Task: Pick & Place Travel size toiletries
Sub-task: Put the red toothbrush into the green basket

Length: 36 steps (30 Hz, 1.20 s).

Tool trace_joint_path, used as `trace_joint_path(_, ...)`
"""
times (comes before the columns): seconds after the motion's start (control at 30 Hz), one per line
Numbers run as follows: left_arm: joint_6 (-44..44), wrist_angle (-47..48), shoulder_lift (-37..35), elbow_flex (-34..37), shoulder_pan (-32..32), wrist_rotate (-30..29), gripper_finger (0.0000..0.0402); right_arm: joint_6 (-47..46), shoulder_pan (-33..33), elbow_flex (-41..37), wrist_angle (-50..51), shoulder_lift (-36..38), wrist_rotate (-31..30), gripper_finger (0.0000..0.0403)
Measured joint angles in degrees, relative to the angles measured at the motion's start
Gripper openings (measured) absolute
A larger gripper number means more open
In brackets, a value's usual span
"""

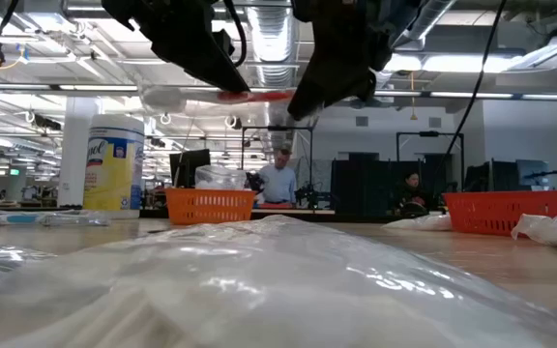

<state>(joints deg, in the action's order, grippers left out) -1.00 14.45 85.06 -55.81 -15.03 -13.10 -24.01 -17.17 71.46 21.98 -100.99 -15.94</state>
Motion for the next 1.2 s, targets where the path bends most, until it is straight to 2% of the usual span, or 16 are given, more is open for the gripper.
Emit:
trace_joint_path(0.4,-1.2,0.6,0.0,0.0,0.0,0.0,0.0095,0.0,-0.2,0.0,0.3,-0.1,0.1,0.0013)
trace_joint_path(0.77,-1.8,1.2,0.0,0.0,-0.1,-0.5,0.0209,0.0,-0.8,0.0,0.3,-0.1,0.1,0.0013)
trace_joint_path(0.87,-1.8,1.3,0.0,0.0,0.0,-0.5,0.0230,0.2,-0.8,0.0,0.3,-0.1,0.1,0.0013)
trace_joint_path(1.0,-1.8,2.5,0.0,0.0,0.4,-0.5,0.0233,0.2,-0.3,0.0,0.3,-0.1,0.1,0.0013)
trace_joint_path(1.2,-1.0,3.0,2.1,0.1,0.4,-0.2,0.0216,0.1,-0.5,0.0,0.3,-0.1,0.0,0.0013)
